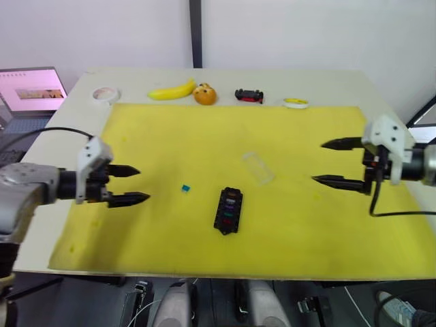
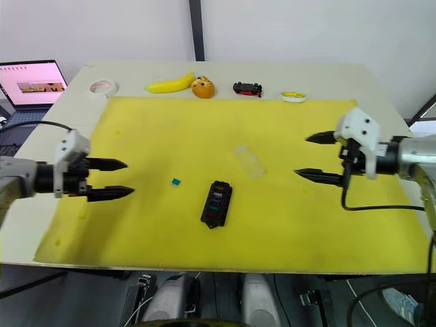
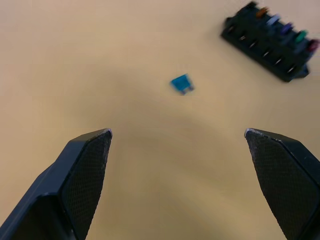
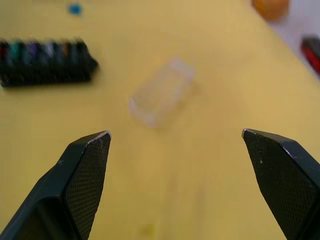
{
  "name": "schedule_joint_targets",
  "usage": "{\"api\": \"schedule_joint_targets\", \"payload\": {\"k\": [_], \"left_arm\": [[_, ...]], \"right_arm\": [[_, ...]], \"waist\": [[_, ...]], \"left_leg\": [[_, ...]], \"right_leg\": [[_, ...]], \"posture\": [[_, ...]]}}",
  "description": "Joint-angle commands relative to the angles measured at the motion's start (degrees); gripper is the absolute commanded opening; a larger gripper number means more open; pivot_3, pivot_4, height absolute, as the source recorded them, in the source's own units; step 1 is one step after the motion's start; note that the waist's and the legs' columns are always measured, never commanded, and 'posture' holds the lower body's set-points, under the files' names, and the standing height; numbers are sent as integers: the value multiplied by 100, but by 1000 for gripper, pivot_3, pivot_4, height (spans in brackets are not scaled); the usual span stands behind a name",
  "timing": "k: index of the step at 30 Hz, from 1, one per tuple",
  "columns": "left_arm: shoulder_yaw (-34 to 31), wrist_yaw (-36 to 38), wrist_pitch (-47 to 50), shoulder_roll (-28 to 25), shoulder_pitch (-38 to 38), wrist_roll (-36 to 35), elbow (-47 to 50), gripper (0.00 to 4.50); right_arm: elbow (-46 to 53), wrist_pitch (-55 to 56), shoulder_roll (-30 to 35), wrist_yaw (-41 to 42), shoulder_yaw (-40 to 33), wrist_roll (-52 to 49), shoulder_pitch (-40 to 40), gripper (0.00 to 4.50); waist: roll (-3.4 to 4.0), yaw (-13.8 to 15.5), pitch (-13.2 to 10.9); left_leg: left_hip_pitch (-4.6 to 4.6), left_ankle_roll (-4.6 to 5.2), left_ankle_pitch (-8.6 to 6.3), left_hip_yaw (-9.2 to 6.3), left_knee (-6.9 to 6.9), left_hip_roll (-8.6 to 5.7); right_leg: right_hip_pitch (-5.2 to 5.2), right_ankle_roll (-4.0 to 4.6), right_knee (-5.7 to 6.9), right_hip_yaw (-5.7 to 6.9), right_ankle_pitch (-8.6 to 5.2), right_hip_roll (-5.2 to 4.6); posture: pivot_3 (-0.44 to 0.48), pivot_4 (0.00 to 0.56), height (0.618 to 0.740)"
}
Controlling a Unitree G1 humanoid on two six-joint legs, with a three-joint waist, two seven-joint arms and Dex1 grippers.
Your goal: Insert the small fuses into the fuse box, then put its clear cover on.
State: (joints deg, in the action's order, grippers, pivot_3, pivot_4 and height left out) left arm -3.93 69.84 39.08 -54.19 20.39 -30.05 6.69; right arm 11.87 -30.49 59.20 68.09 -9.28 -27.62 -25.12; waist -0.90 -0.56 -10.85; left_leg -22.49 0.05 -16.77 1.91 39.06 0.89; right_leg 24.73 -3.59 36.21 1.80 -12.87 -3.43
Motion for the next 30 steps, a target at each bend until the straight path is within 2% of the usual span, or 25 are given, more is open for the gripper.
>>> {"api": "schedule_joint_targets", "payload": {"k": [1,3,7,11,14,17,22,30], "left_arm": [[159,4,252,216,335,-227,75,4500],[221,-39,628,372,541,-387,-89,4500],[-20,-222,2143,643,955,-1237,-484,4500],[4,-207,2972,635,1200,-1501,-1107,4500],[3,-368,3556,745,1532,-1629,-1592,3625],[-107,-600,4025,936,1838,-1693,-2090,2151],[-230,-965,4814,1281,2055,-1744,-2625,2151],[-273,-1275,4939,1526,2105,-1640,-2899,2151]], "right_arm": [[618,-316,-291,-172,236,-409,-433,4451],[898,-463,-573,-293,494,-532,-646,4451],[1317,-723,-1054,-581,824,-731,-847,4451],[1562,-838,-1302,-782,1007,-776,-850,4451],[1568,-807,-1346,-834,1054,-734,-830,4500],[1602,-797,-1366,-896,1076,-735,-797,4500],[1705,-811,-1381,-1036,1066,-737,-689,4500],[1790,-858,-1370,-1178,1080,-756,-610,4500]], "waist": [[-1,0,0],[-1,-3,0],[-1,-3,0],[-2,-2,0],[-4,19,1],[-4,17,1],[-5,-12,2],[-5,-3,2]], "left_leg": [[0,0,0,-1,1,0],[-1,0,0,-5,1,0],[-1,0,0,-10,4,-1],[-2,0,0,-12,5,-4],[-2,0,0,-15,8,-5],[-2,0,0,-16,9,-9],[-2,0,0,-17,8,-9],[0,-1,1,-18,8,-8]], "right_leg": [[0,0,1,0,0,1],[0,0,1,0,0,2],[-1,0,4,1,0,4],[-1,-1,6,1,1,3],[-1,-1,9,3,0,3],[-3,-1,9,3,0,1],[-3,-1,12,3,0,1],[-2,-1,17,3,0,-1]], "posture": [[0,150,737],[0,150,737],[0,150,737],[0,150,737],[0,150,737],[0,150,737],[0,150,737],[0,150,737]]}}
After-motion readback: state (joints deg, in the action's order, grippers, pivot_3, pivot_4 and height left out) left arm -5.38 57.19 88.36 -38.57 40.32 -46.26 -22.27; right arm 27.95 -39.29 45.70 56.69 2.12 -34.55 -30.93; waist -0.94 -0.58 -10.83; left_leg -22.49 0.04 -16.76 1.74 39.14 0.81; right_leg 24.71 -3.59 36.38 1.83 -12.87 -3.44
